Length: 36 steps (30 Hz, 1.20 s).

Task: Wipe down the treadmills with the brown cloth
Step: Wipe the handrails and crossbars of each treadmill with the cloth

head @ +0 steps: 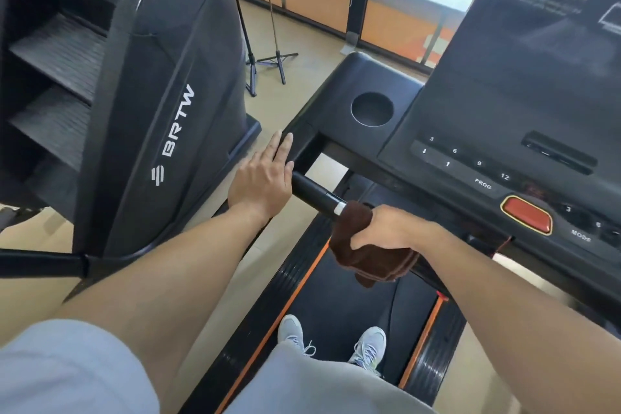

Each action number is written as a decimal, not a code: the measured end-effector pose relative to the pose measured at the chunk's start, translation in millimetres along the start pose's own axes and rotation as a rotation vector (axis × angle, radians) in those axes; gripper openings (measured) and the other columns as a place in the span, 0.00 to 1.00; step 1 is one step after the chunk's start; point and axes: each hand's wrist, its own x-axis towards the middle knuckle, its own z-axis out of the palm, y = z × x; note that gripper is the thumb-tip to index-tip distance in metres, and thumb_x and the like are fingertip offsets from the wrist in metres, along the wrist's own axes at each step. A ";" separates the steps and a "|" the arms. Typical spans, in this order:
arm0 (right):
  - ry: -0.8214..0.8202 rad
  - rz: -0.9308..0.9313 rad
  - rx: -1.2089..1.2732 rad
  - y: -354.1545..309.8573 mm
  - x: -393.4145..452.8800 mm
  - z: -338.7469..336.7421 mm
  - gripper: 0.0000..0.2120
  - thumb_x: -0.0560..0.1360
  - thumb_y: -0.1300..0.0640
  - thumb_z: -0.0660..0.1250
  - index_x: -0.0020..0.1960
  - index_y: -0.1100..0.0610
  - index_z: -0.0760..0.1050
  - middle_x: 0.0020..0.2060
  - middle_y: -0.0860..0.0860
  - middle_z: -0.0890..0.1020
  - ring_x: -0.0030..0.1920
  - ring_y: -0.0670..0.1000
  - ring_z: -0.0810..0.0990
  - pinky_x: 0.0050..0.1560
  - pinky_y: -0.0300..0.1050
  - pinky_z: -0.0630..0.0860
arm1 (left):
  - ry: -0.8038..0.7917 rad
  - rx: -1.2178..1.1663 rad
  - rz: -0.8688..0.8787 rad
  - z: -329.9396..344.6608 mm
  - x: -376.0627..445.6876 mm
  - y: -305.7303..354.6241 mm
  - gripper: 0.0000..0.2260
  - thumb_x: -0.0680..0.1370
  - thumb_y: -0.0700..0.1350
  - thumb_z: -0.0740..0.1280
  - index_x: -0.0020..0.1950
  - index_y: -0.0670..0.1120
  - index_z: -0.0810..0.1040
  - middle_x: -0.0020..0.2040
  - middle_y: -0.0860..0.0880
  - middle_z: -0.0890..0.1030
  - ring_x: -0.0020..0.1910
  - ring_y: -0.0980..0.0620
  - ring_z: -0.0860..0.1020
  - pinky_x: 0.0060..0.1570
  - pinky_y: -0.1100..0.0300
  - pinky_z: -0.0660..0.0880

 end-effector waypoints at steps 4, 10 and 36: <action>-0.350 0.063 0.323 -2.8 14.0 -13.8 0.21 0.67 0.51 0.81 0.57 0.58 0.84 0.49 0.55 0.88 0.50 0.58 0.88 0.57 0.54 0.83 | 0.014 -0.032 -0.007 3.0 1.6 -1.9 0.25 0.86 0.54 0.51 0.84 0.52 0.55 0.83 0.48 0.59 0.75 0.45 0.71 0.66 0.46 0.73; 0.209 -0.020 0.014 -84.6 39.7 14.8 0.18 0.68 0.43 0.75 0.50 0.52 0.75 0.42 0.49 0.84 0.42 0.54 0.83 0.43 0.46 0.79 | 0.036 -0.073 -0.002 9.0 4.9 -5.4 0.25 0.85 0.52 0.52 0.83 0.52 0.58 0.82 0.47 0.61 0.74 0.43 0.71 0.66 0.43 0.74; 0.519 -0.081 -0.275 12.9 -20.1 47.1 0.18 0.72 0.49 0.69 0.58 0.53 0.70 0.48 0.52 0.83 0.47 0.59 0.82 0.41 0.48 0.70 | 0.077 0.042 -0.220 10.0 -11.1 56.5 0.28 0.83 0.44 0.59 0.83 0.48 0.55 0.83 0.44 0.57 0.82 0.42 0.55 0.79 0.44 0.47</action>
